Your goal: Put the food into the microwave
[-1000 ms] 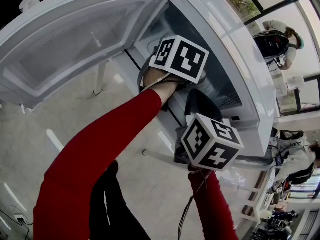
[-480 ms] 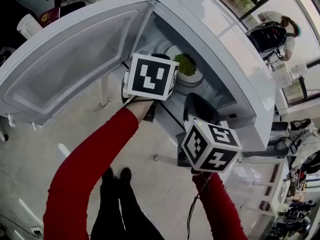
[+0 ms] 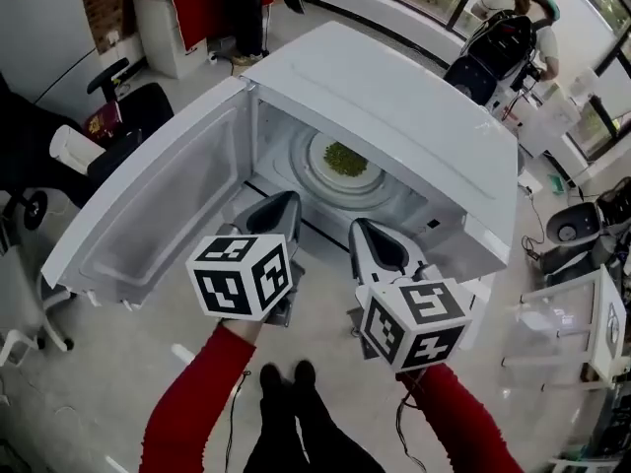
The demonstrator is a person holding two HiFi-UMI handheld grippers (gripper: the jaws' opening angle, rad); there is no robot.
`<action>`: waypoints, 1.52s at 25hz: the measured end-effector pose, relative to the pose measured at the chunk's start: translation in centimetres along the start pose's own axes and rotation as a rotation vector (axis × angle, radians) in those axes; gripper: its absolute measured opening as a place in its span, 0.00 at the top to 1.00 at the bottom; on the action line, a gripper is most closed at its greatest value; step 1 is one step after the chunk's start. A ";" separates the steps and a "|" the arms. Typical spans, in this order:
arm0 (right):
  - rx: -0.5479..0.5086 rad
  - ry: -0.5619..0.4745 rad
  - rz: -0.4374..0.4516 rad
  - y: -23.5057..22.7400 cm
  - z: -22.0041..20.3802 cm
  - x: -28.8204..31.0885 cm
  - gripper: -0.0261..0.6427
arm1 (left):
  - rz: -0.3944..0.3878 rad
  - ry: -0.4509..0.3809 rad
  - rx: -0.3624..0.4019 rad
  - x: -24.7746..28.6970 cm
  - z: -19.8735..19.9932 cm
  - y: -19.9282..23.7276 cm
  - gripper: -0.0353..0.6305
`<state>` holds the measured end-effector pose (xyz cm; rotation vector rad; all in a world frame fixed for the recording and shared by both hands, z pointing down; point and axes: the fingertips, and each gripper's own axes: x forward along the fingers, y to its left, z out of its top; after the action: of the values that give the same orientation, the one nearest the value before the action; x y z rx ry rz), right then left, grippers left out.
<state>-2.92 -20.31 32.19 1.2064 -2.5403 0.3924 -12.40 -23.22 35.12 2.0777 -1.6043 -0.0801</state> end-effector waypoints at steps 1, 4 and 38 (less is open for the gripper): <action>0.013 -0.016 0.011 0.4 0.3 -0.5 0.94 | -0.007 0.000 0.016 -0.7 -0.2 -0.5 0.93; 0.042 -0.031 0.054 1.2 0.5 -2.1 0.94 | -0.021 -0.002 0.059 -2.8 -0.8 -2.5 0.93; 0.137 -0.202 0.249 2.3 -4.6 -16.8 0.94 | -0.051 -0.094 0.226 -19.3 -4.8 -12.5 0.94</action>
<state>6.09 -5.38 29.72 1.0215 -2.8931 0.5326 -5.38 -1.65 29.07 2.3172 -1.6826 -0.0145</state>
